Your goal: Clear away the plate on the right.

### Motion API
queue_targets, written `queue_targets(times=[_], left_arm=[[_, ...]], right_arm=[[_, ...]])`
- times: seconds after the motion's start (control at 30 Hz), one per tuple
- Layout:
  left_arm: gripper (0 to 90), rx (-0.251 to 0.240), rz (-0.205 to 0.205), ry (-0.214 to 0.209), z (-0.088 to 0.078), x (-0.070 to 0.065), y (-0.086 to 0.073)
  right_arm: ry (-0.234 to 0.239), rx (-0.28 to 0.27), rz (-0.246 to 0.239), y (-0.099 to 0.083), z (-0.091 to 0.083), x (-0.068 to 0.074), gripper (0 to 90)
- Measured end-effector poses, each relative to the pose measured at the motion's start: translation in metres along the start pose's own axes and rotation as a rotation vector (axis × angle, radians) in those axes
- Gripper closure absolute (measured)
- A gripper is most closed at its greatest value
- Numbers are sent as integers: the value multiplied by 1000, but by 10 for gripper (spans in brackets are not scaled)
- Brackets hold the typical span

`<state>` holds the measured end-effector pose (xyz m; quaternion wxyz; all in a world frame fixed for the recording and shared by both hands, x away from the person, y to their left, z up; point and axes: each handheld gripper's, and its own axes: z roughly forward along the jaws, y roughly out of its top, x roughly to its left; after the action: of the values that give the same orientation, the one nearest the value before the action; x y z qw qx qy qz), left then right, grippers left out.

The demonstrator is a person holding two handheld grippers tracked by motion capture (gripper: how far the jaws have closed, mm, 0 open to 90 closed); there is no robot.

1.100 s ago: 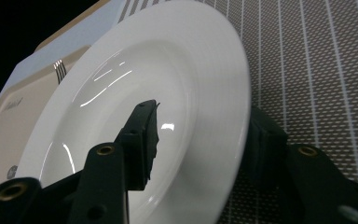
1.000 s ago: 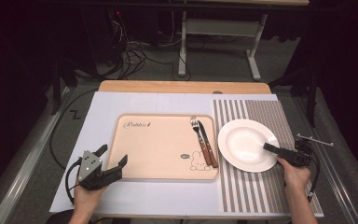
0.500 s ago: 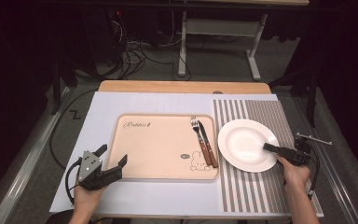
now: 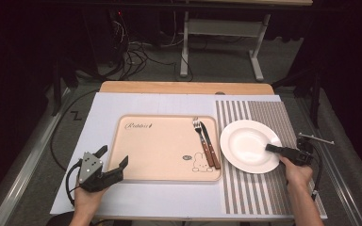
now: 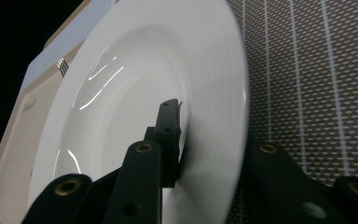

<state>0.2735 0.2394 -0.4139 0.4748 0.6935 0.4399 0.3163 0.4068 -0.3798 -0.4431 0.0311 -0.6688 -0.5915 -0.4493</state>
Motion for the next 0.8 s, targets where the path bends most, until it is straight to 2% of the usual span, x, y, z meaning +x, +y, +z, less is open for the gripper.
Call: queue_targets(times=[0.23,0.43,0.8], left_arm=[[203,-1,-6,-2,0,1,0],[203,-1,-9,-1,0,1,0],[203,-2,-12,-5,0,1,0]], right_arm=[[21,1,18,0,1,-1,772],[58,-4,35,0,0,-1,796],[96,-40,57,0,-2,4,837]])
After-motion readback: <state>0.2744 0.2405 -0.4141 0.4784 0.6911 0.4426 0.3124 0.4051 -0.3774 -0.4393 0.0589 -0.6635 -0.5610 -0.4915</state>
